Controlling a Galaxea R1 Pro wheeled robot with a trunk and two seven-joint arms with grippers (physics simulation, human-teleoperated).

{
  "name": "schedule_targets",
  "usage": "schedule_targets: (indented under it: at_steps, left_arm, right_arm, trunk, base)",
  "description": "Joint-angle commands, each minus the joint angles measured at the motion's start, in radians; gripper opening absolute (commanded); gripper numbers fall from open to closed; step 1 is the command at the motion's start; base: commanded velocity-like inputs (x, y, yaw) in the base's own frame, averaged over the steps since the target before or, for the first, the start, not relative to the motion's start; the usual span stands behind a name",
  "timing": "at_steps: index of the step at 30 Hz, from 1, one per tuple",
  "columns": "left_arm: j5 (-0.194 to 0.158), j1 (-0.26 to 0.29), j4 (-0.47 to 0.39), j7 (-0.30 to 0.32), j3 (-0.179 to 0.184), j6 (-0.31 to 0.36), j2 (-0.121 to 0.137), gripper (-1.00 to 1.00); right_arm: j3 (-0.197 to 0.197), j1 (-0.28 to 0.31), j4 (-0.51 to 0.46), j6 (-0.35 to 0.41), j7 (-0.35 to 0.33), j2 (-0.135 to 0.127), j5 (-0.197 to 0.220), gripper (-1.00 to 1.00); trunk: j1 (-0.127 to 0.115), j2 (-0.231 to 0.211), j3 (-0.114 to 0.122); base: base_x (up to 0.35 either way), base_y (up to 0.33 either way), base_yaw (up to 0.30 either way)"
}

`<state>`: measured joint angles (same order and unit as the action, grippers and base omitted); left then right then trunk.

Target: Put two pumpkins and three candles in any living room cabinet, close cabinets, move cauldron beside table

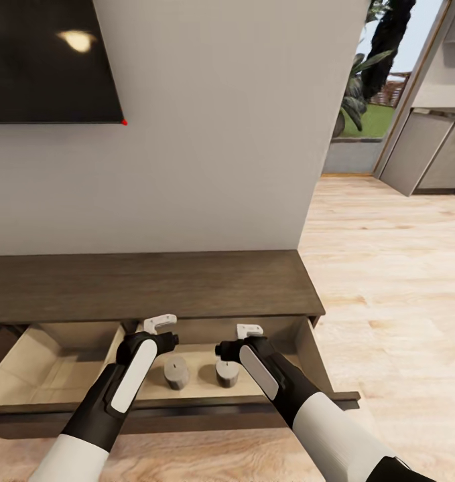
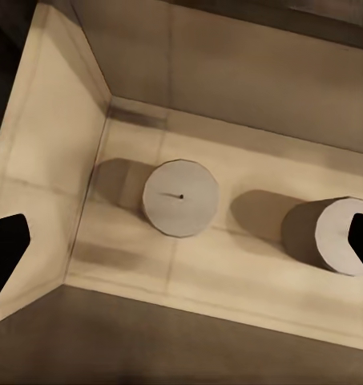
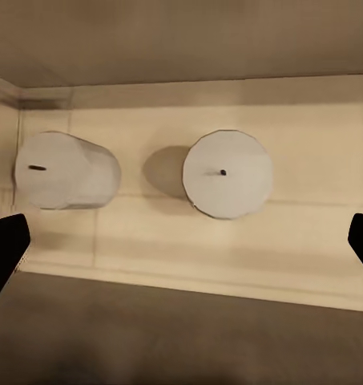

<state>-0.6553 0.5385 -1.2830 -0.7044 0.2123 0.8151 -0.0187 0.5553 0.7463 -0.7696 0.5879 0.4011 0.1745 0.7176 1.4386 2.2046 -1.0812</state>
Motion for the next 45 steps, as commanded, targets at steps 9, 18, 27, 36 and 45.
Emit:
schedule_targets:
  at_steps: [9, 18, 27, 36, 45]
  left_arm:
    - [-0.012, 0.001, -0.001, -0.010, 0.001, 0.001, 0.000, 1.00]
    - [-0.012, 0.000, -0.003, -0.010, 0.001, 0.002, 0.000, 1.00]
    - [-0.010, 0.005, -0.012, -0.010, -0.001, 0.018, -0.003, 1.00]
    - [0.002, 0.009, -0.142, -0.011, -0.056, 0.139, 0.002, 1.00]
    - [0.002, 0.008, -0.141, -0.011, -0.067, 0.152, 0.000, 1.00]
  right_arm:
    - [0.003, 0.001, -0.002, -0.009, 0.008, 0.000, 0.008, 1.00]
    - [0.003, 0.001, -0.012, -0.004, 0.006, 0.000, 0.008, 1.00]
    - [0.000, 0.001, -0.059, 0.008, 0.003, 0.000, 0.008, 1.00]
    - [-0.005, 0.001, -0.152, 0.027, 0.001, 0.000, 0.009, 1.00]
    - [-0.011, -0.005, -0.347, 0.152, 0.001, 0.000, 0.013, 1.00]
  trunk:
    - [-0.035, -0.063, 0.027]
    - [-0.069, -0.126, 0.056]
    - [-0.104, -0.189, 0.084]
    - [-0.138, -0.252, 0.112]
    - [-0.173, -0.315, 0.140]
  base:
    - [-0.003, 0.000, 0.000]
    - [-0.044, 0.000, 0.000]
    - [-0.277, 0.000, 0.000]
    - [-0.039, 0.000, 0.000]
    - [-0.065, 0.000, 0.000]
